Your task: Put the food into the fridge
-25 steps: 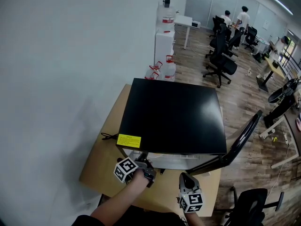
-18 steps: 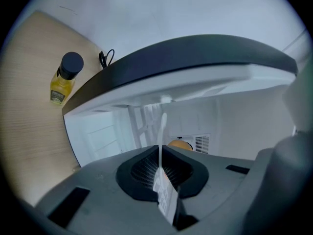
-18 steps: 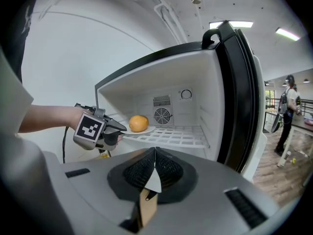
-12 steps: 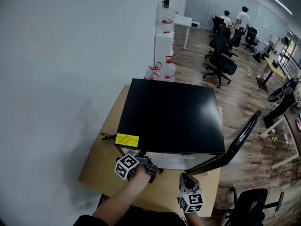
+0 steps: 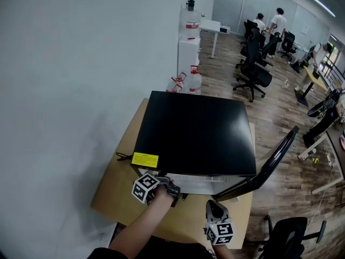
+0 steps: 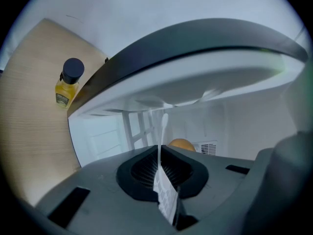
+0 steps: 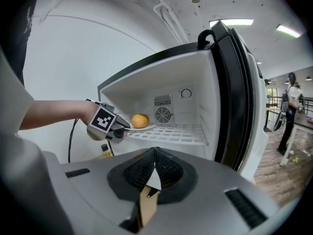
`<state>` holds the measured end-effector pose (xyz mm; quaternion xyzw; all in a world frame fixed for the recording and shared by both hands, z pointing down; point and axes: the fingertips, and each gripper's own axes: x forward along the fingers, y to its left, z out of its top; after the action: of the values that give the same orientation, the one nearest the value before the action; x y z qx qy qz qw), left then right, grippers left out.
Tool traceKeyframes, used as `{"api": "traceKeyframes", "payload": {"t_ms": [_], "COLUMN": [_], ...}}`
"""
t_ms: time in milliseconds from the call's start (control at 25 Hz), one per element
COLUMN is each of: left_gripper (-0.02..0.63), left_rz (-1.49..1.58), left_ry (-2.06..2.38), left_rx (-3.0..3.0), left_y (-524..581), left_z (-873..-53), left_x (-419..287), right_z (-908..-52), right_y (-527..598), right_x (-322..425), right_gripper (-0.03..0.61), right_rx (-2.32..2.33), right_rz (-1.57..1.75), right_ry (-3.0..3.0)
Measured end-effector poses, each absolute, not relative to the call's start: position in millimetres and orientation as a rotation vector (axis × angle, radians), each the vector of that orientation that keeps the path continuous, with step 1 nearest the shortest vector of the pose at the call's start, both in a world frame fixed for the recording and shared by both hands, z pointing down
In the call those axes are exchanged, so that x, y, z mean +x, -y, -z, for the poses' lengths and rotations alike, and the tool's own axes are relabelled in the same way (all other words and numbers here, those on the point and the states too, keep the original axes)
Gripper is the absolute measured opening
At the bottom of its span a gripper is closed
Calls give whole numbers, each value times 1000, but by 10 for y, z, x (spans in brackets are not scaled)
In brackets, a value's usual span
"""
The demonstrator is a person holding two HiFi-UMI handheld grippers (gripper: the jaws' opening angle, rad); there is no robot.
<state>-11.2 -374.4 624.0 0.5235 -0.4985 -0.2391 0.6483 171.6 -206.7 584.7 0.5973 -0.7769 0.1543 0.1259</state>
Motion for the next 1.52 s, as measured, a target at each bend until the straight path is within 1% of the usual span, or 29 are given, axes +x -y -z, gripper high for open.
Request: {"api": "traceKeyframes", "payload": {"t_ms": [320,400,640,880,1080,1400,1520], "left_gripper": [21,32,103,123,182,241,247], "left_rz": [449,403,282,127,48,36,38], "left_ry": [1253,1304,1435,1536,1562,1594,1600], "left_rx": [1324,1394,1551,1713,1796,1858,1873], "left_y": [3754,3778,3792,3792,3785,3742,3708], "left_z": [-6188,-6153,-6082,-6085,-6089,-6064,-6074], "left_x": [-189,-194,-223,-228,-186,-194,-206], "right_z": [-5838,-5826,-5774,-5798,-5782,-5806,-5834], "right_y": [2041,2039,2013,1936,1893,1838,1809], "right_x": [1746,1749,1742,1719,1732,1707,1701], "right_gripper": [60,60,60,60,60,60,60], "right_rx": [1719,1718,1722,1707,1706,1681,1678], "right_rz": [-423,-420,-400,-422,-423,-422,-434], "right_ry": [2273,2276,2287,2303,2311,2318,2320]}}
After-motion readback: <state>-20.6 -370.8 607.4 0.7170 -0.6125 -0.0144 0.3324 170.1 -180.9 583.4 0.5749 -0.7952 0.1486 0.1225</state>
